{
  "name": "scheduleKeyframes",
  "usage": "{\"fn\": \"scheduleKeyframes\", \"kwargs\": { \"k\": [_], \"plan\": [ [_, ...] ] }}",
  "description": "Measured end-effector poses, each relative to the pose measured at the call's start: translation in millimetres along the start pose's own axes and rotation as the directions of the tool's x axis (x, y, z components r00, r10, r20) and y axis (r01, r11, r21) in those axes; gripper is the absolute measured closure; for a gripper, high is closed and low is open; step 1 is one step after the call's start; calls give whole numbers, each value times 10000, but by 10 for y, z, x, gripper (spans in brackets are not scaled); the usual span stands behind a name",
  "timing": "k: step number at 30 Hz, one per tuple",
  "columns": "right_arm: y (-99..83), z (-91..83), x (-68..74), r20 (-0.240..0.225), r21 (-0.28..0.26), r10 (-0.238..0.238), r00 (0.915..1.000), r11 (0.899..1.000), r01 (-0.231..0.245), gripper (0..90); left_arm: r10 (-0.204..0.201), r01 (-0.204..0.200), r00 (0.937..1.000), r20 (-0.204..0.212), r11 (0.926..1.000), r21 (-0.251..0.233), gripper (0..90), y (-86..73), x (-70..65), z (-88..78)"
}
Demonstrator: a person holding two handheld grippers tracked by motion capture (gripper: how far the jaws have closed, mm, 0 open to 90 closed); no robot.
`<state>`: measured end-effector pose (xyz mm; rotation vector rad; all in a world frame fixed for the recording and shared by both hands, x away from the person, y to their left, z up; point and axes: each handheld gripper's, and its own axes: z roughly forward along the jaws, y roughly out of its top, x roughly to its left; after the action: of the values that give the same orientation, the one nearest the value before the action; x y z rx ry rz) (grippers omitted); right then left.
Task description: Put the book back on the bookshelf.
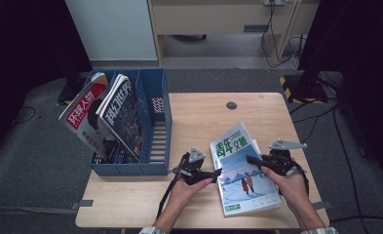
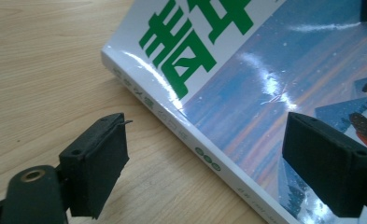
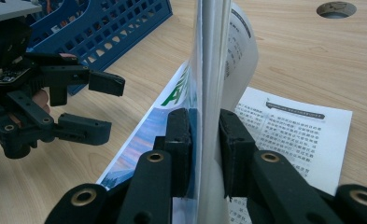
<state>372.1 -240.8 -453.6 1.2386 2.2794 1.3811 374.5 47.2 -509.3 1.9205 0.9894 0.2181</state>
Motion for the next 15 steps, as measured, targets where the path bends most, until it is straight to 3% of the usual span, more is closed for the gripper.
{"fn": "scheduleKeyframes", "kwargs": {
  "k": [15],
  "plan": [
    [26, -30, 10, -31, -248, -109, 9999, 9996, 108, 761, -140, 111, 9979, 636, 9989, 456, 118, -24, -1, 174]
  ]
}}
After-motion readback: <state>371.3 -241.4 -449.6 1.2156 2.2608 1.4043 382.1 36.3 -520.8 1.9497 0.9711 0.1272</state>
